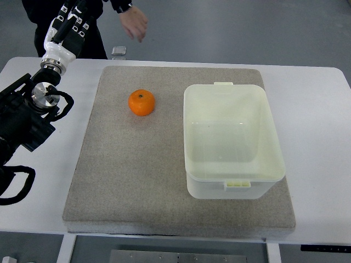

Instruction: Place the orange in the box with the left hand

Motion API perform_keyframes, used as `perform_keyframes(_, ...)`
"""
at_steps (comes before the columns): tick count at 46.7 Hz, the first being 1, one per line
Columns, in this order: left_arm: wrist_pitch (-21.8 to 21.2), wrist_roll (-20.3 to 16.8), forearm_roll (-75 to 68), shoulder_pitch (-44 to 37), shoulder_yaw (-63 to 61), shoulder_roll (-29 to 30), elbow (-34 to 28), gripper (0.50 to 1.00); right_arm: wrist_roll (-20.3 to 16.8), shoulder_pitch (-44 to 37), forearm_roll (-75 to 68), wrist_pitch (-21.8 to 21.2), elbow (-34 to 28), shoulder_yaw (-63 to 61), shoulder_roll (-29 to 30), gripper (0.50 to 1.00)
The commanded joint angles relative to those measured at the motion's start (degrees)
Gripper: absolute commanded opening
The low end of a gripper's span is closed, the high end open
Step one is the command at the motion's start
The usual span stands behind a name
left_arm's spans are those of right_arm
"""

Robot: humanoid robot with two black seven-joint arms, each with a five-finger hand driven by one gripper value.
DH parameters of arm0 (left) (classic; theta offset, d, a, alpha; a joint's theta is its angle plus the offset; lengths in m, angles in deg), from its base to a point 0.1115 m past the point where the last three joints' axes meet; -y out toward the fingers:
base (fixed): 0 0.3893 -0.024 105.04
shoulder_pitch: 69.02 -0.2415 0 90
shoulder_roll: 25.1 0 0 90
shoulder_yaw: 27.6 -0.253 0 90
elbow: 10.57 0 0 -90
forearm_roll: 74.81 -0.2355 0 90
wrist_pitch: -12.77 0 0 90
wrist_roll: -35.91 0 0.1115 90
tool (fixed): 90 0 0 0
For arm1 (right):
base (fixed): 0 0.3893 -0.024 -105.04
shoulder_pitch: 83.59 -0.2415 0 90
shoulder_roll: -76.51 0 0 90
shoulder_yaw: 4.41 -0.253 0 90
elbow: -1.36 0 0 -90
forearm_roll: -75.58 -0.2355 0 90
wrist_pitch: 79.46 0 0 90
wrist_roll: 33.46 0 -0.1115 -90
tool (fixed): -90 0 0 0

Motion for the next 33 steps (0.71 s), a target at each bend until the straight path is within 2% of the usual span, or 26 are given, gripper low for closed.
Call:
perform_keyframes(1, -0.08, 0.00, -0.26, -0.05, 0.00, 0.00, -0.01, 0.990, 0.00, -0.02, 0.00, 0.00, 0.00, 0.00, 0.00, 0.932)
perform_keyframes(33, -0.61, 0.00, -1.06, 0.48, -0.97, 0.79, 0.96, 0.990, 0.00, -0.02, 0.00, 0.00, 0.00, 0.00, 0.00, 0.932)
